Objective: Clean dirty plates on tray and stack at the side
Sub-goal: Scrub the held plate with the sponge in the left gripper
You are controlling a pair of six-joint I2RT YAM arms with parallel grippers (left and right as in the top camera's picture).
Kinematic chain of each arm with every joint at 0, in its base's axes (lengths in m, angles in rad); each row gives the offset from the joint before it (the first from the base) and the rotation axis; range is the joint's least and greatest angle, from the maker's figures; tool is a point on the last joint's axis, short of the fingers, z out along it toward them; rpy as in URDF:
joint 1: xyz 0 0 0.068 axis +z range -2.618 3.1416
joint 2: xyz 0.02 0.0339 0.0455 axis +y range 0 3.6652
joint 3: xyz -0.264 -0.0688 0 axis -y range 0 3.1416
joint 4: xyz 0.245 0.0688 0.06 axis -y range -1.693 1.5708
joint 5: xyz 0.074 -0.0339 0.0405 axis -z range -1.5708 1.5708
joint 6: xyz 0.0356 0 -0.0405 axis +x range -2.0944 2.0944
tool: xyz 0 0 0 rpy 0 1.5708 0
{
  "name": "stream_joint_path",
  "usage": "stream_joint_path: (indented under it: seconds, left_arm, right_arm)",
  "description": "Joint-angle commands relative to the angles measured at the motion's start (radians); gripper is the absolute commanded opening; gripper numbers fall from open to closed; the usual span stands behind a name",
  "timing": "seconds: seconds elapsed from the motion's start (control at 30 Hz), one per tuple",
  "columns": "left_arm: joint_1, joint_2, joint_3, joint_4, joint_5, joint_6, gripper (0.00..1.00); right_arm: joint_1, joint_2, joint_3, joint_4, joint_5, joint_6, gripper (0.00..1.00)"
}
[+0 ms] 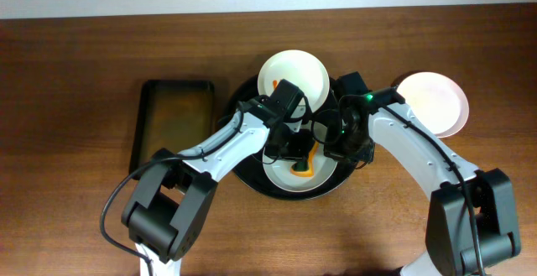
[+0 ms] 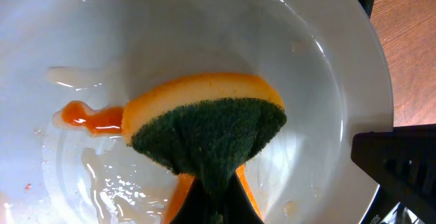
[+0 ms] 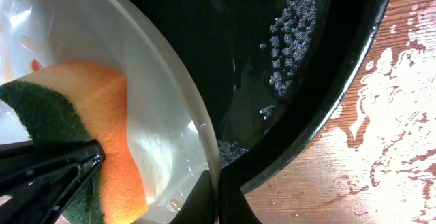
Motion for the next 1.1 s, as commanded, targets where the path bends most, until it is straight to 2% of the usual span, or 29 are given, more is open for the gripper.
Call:
stream_joint_path:
  seconds: [0.0, 0.2, 0.33, 0.47, 0.5, 0.53, 0.57, 0.6, 0.63, 0.8, 0.87, 1.07]
  left_arm:
    - [-0.031, 0.048, 0.007, 0.004, 0.018, -0.013, 0.00]
    - [0.056, 0.048, 0.007, 0.005, -0.031, -0.012, 0.00]
    - [0.073, 0.048, 0.007, 0.018, -0.162, -0.013, 0.00]
    - [0.070, 0.048, 0.007, 0.019, -0.149, -0.013, 0.00]
    - [0.069, 0.048, 0.007, 0.019, -0.149, -0.013, 0.00]
    - [0.062, 0.048, 0.007, 0.019, -0.150, -0.013, 0.00]
    - [0.056, 0.048, 0.007, 0.019, -0.150, -0.013, 0.00]
    - [0.045, 0.048, 0.007, 0.019, -0.162, -0.013, 0.00]
    - [0.038, 0.048, 0.007, 0.022, -0.177, -0.013, 0.00]
    - [0.037, 0.048, 0.007, 0.022, -0.183, -0.013, 0.00]
    - [0.037, 0.048, 0.007, 0.022, -0.183, -0.013, 0.00]
    - [0.035, 0.048, 0.007, 0.018, -0.183, -0.013, 0.00]
  right_arm:
    - [0.000, -0.014, 0.000, 0.008, -0.025, 0.008, 0.04]
    - [0.000, -0.014, 0.000, 0.007, -0.025, 0.008, 0.04]
    - [0.001, -0.014, 0.000, 0.003, -0.025, 0.008, 0.04]
    - [0.001, -0.014, 0.000, -0.001, 0.008, 0.000, 0.04]
    - [0.001, -0.014, -0.001, 0.001, 0.034, 0.001, 0.15]
    - [0.000, -0.011, -0.004, 0.019, 0.076, 0.001, 0.33]
    - [0.000, -0.005, -0.005, 0.024, 0.094, 0.001, 0.30]
    - [0.000, 0.019, -0.005, 0.041, 0.100, 0.000, 0.17]
    - [0.000, 0.033, -0.008, 0.055, 0.100, 0.000, 0.14]
    - [0.000, 0.099, -0.036, 0.111, 0.126, 0.001, 0.14]
    - [0.000, 0.122, -0.050, 0.129, 0.132, 0.001, 0.11]
    - [0.000, 0.128, -0.101, 0.168, 0.142, 0.001, 0.11]
